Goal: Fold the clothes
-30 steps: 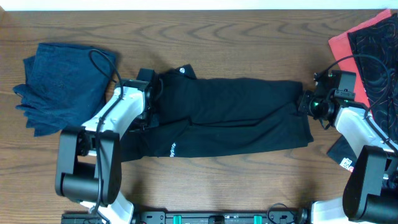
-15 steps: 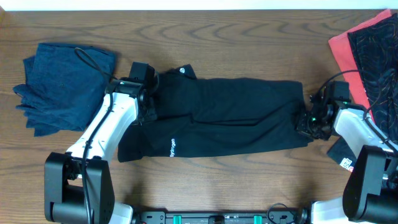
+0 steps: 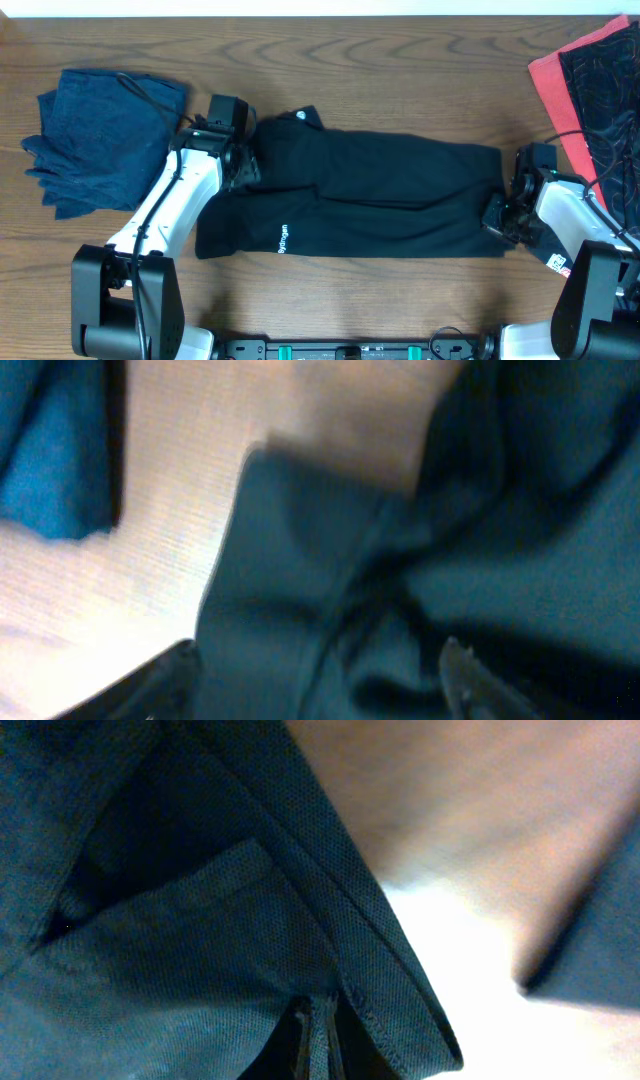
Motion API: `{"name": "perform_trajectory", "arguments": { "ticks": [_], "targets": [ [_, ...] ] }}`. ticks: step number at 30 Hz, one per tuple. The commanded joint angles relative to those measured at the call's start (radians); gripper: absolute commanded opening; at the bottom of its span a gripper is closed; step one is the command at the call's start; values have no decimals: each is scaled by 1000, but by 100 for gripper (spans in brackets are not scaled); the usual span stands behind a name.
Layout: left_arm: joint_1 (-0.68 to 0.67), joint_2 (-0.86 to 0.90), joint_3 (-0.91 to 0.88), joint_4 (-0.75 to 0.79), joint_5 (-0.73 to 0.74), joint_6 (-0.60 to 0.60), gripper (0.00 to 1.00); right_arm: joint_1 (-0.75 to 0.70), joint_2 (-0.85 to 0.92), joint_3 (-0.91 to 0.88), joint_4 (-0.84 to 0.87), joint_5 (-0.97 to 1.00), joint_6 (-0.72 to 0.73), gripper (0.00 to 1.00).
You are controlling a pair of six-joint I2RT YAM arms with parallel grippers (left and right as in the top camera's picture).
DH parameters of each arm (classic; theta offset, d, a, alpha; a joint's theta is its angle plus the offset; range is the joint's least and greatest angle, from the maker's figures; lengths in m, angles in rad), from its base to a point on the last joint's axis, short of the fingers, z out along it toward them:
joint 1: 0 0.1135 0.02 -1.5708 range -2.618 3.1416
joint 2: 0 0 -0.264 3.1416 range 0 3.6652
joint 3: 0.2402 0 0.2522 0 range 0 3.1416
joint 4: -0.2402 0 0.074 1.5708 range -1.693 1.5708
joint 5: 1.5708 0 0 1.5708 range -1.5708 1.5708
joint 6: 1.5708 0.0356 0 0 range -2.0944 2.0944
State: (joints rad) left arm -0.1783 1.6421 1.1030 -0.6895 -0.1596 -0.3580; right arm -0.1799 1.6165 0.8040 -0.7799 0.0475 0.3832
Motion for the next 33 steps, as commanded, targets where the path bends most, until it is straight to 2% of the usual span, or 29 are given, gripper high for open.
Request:
{"name": "perform_trajectory", "arguments": {
  "ticks": [1,7,11,13,18,25,33],
  "targets": [
    [5,-5,10,93,36,7,84,0,-11,-44,-37,158,111,6],
    [5,15,10,365,217,51,84,4,-130,-31,-24,105,17,18],
    [5,56,10,465,284,51,84,4,-229,-13,-2,13,-21,52],
    [5,85,10,495,284,51,84,4,-272,-13,21,-31,-49,59],
    [5,166,10,574,291,51,84,4,-343,-13,45,-82,-85,59],
    [5,267,10,740,308,51,84,3,-349,-13,27,-82,-85,59],
    [5,367,10,762,308,50,82,3,-349,-13,32,-82,-85,59]
  ]
}}
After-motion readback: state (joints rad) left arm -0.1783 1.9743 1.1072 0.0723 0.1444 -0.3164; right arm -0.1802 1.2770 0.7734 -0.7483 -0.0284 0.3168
